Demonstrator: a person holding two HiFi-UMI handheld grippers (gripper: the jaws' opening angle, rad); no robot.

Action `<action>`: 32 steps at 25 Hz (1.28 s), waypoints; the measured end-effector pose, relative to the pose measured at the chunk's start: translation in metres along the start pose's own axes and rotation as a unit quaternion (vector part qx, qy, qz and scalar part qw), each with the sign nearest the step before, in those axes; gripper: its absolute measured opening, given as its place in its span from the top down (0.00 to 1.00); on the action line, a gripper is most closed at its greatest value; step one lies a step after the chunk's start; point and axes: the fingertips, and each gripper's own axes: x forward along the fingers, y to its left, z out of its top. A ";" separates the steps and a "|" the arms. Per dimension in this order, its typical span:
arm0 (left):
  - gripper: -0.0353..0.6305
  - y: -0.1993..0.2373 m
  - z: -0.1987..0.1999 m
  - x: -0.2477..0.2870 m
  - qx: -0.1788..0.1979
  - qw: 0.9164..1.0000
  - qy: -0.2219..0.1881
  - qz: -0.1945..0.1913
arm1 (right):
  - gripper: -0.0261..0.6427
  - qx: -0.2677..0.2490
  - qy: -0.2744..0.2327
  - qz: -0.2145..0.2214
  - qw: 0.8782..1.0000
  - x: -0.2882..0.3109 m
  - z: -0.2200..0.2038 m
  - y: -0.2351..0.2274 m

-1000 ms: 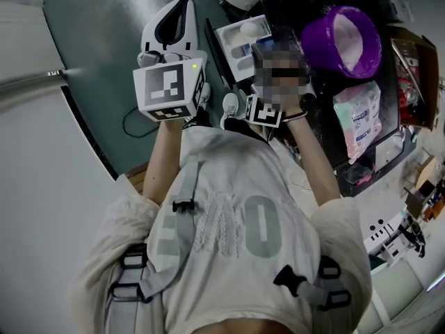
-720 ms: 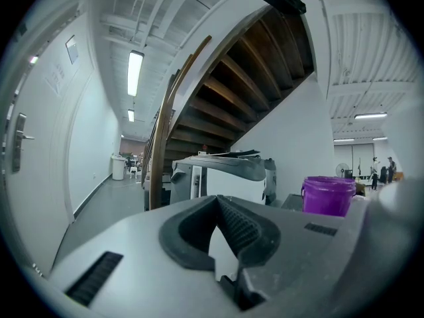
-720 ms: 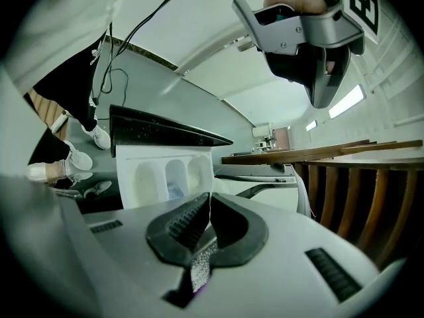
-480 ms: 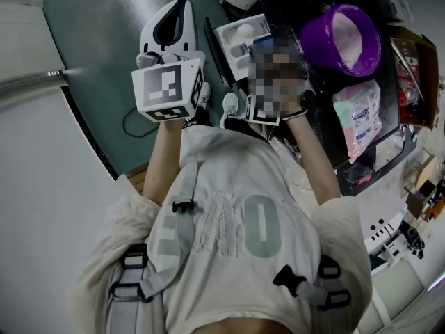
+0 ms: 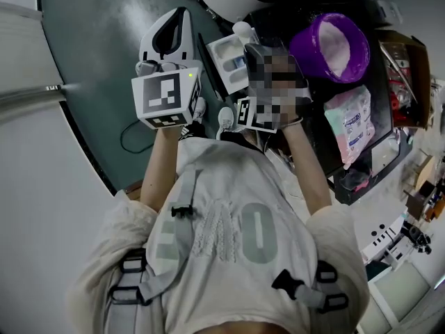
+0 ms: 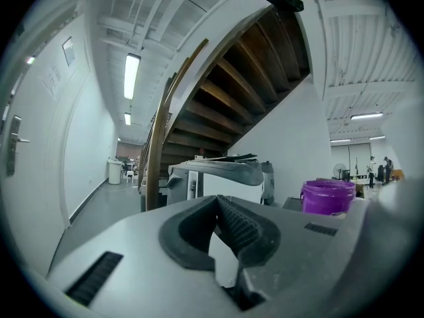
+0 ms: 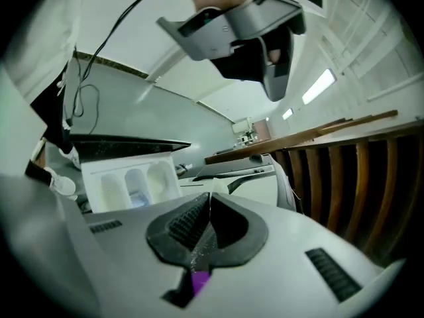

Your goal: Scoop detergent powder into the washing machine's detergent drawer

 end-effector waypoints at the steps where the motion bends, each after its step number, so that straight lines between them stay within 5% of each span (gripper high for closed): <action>1: 0.92 -0.001 0.003 0.001 0.002 1.000 -0.003 -0.002 | 0.94 0.023 -0.002 -0.010 1.000 -0.001 0.002 -0.012; 4: 0.92 -0.005 0.012 0.005 0.005 1.000 -0.010 -0.009 | 0.94 0.120 -0.022 -0.040 0.992 -0.010 0.008 -0.050; 9: 0.92 -0.012 0.028 0.006 0.008 0.999 -0.025 -0.020 | 0.94 0.279 -0.074 -0.096 0.952 -0.035 0.015 -0.110; 15: 0.92 -0.014 0.034 0.002 0.010 0.999 -0.031 -0.024 | 0.94 0.474 -0.147 -0.125 0.859 -0.062 0.017 -0.153; 19: 0.92 -0.013 0.036 -0.003 0.013 0.999 -0.029 -0.022 | 0.94 0.533 -0.177 -0.140 0.816 -0.078 0.017 -0.165; 24: 0.92 -0.011 0.043 -0.012 0.025 0.999 -0.035 -0.023 | 0.94 0.557 -0.188 -0.149 0.795 -0.088 0.018 -0.167; 32: 0.92 -0.017 0.046 -0.019 0.030 0.999 -0.037 -0.026 | 0.95 0.568 -0.184 -0.135 0.791 -0.090 0.015 -0.154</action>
